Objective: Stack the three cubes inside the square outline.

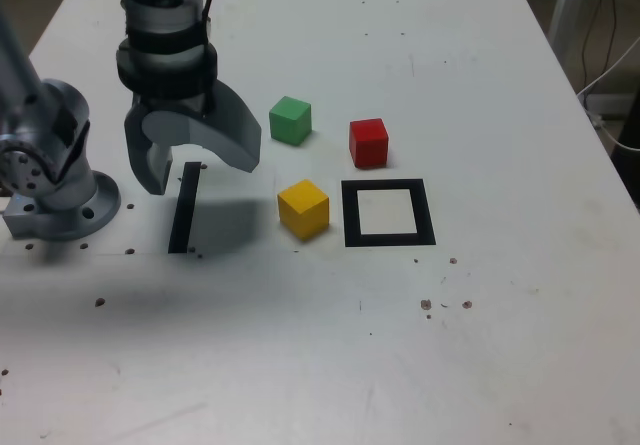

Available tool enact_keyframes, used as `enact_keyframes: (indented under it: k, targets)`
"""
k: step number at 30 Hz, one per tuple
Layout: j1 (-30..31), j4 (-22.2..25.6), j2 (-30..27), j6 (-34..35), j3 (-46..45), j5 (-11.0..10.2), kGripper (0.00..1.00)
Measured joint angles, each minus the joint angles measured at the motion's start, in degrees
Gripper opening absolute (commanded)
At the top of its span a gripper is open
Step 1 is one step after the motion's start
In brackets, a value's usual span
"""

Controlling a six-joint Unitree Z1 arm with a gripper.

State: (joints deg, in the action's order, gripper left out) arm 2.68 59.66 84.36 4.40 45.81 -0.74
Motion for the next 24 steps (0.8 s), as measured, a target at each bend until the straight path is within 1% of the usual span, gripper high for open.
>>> enact_keyframes:
  k: [7,13,17,20,24]
  targets:
    - [0.0,-0.1,0.0,0.5,0.1,-0.2,0.99]
    - [0.0,0.5,0.1,1.3,0.7,-1.2,0.99]
    - [0.0,3.1,0.7,1.3,4.0,-1.8,0.99]
    - [0.0,5.5,0.8,1.3,7.2,-2.8,0.99]
    - [0.0,6.1,1.6,1.1,11.4,-4.8,0.99]
